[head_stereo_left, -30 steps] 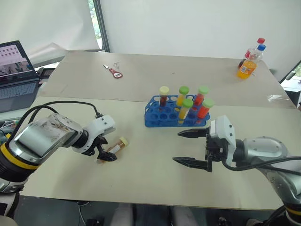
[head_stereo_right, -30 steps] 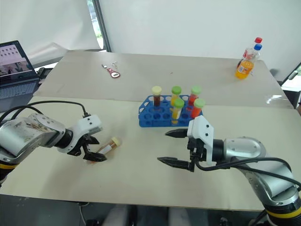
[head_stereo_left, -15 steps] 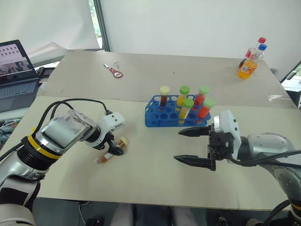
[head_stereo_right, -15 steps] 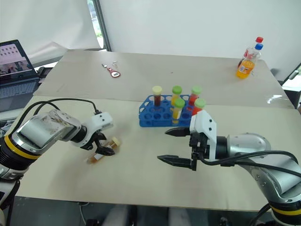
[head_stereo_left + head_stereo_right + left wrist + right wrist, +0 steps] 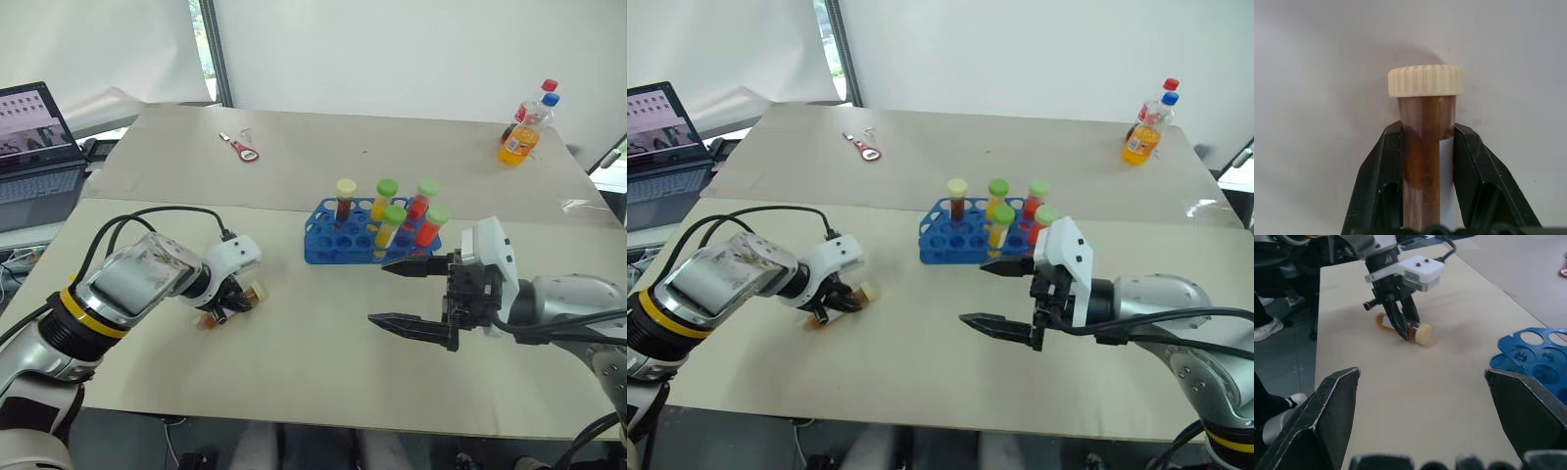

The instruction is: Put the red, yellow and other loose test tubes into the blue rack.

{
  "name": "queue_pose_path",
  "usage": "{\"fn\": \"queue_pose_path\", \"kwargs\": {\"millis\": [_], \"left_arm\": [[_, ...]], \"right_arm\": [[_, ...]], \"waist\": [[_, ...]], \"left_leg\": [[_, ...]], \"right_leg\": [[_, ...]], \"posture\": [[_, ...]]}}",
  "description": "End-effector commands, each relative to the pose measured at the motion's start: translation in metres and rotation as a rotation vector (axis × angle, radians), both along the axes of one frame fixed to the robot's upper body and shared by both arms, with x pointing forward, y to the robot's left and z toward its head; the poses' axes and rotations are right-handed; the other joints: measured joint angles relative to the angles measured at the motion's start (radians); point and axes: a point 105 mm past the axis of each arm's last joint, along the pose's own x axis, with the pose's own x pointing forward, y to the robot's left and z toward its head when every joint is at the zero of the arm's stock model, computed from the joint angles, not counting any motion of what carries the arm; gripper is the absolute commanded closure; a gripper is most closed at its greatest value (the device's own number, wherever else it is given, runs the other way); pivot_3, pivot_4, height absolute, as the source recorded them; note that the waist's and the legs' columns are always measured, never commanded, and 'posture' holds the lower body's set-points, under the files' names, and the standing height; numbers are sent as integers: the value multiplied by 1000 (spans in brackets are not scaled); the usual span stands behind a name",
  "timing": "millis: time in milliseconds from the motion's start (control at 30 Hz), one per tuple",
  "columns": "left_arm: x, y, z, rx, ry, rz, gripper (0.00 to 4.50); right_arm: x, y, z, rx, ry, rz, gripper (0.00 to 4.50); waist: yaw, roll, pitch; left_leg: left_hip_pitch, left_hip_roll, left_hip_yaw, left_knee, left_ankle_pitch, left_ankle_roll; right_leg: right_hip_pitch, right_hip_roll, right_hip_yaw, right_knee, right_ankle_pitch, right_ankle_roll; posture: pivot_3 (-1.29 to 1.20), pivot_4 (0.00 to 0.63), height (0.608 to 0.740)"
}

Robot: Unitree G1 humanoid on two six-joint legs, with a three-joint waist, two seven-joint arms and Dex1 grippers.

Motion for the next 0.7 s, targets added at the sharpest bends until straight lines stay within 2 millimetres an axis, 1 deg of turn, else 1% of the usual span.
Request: {"fn": "queue_pose_path", "kwargs": {"millis": [33,67,133,200,267,300,367,400,567,700], "left_arm": [[6,-16,35,-127,-123,-136,3628],[7,-21,39,-148,-144,-168,3628],[16,-39,57,-265,-222,-214,3628],[28,-66,86,-477,-338,-265,3628],[35,-93,115,-713,-432,-308,3628],[39,-101,122,-781,-461,-310,3628],[45,-111,127,-858,-491,-303,3628],[50,-116,126,-888,-513,-304,3628],[67,-134,119,-974,-591,-292,3628],[81,-150,110,-1011,-623,-274,3628]], "right_arm": [[-2,-8,12,-19,-58,-28,0],[-1,-10,12,-23,-60,-35,0],[0,-15,13,-35,-82,-65,0],[1,-19,13,-53,-116,-108,0],[0,-22,9,-79,-133,-146,0],[-1,-23,6,-90,-135,-167,0],[-1,-25,2,-106,-130,-199,0],[0,-26,0,-114,-117,-230,0],[7,-34,-6,-148,-104,-338,0],[5,-38,-6,-161,-95,-395,0]], "waist": [[1,0,0],[4,0,0],[12,0,0],[23,0,0],[29,0,0],[29,-1,0],[21,0,0],[13,0,0],[6,0,0],[13,0,0]], "left_leg": [[0,0,0,0,0,0],[0,0,0,0,0,0],[0,0,1,1,0,0],[-2,0,3,4,0,0],[-6,0,2,10,0,2],[-8,0,2,12,-1,2],[-9,-1,2,14,-1,3],[-9,-1,2,14,-1,3],[-6,-1,1,13,-1,3],[-6,-2,2,13,-1,3]], "right_leg": [[0,0,0,0,0,0],[0,0,0,0,0,0],[1,0,-1,-1,0,0],[2,0,-2,0,0,0],[2,0,-4,0,0,0],[1,0,-5,0,0,1],[1,-1,-4,1,1,1],[1,-1,-4,1,1,2],[1,0,-1,3,1,1],[1,-1,-1,2,1,1]], "posture": [[0,150,706],[0,150,706],[0,150,706],[0,150,706],[0,150,706],[0,150,706],[0,150,706],[0,150,706],[0,150,706],[0,150,706]]}}
